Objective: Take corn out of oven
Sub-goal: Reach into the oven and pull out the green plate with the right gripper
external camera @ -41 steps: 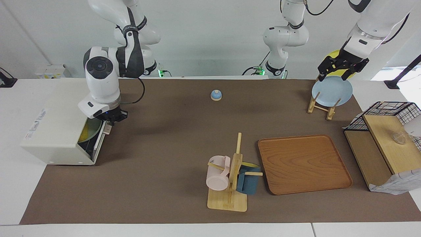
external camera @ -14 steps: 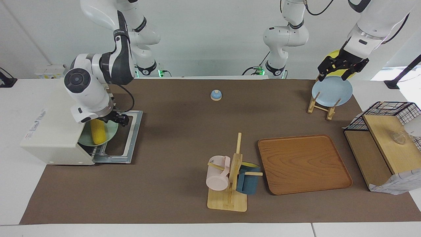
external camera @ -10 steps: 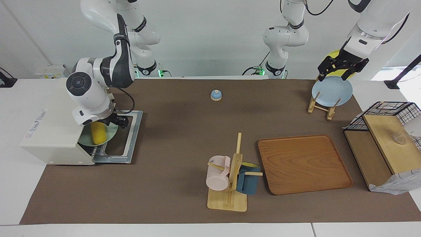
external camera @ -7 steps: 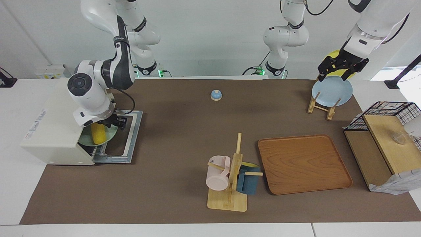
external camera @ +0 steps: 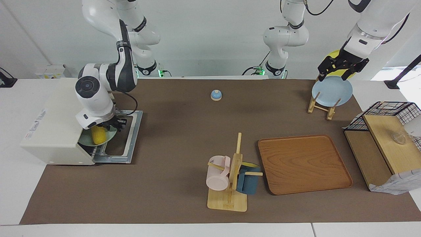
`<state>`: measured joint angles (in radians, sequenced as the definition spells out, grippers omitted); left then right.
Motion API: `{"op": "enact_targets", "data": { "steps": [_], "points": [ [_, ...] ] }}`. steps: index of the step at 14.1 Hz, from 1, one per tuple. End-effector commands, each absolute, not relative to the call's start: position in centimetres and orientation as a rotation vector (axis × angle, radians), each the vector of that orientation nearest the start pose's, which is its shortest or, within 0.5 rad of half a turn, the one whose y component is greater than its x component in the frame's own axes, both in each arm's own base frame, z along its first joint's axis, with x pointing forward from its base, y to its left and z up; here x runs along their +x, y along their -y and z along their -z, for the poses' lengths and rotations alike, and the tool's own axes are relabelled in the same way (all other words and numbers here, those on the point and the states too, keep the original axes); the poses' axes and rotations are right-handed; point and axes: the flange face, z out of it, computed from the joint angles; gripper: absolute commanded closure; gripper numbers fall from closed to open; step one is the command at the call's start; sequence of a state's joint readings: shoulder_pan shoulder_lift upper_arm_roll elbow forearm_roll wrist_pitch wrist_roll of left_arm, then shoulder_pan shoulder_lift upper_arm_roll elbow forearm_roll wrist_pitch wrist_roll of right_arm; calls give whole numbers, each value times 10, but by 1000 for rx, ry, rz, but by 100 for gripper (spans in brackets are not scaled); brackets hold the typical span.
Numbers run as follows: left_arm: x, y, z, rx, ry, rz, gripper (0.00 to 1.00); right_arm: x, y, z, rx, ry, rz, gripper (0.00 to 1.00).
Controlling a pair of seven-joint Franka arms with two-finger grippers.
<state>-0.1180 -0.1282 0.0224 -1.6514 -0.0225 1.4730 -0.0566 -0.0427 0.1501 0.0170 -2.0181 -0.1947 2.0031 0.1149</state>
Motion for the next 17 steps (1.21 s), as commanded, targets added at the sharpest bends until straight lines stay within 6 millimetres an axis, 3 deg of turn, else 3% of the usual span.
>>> {"op": "enact_targets", "data": {
  "steps": [1,2,5,7,10,13,17],
  "points": [
    [495,48,-650,-3144,-78,-85,0,557,24,-371,-3341,48,-243,100],
    [495,48,-650,-3144,-78,-85,0,560,17,-374,-3356,89,-244,100],
    [496,47,-650,-3144,-76,-85,0,572,-57,-394,-3373,226,-253,100],
    [495,48,-650,-3144,-78,-85,0,571,-126,-411,-3402,171,-244,100],
    [495,48,-650,-3144,-78,-85,0,579,-254,-448,-3424,80,-261,100],
    [495,52,-650,-3143,-90,-85,0,574,-364,-441,-3396,-59,-230,100],
    [490,48,-653,-3143,-78,-92,0,550,-471,-402,-3268,-226,-126,100]
  ]
}}
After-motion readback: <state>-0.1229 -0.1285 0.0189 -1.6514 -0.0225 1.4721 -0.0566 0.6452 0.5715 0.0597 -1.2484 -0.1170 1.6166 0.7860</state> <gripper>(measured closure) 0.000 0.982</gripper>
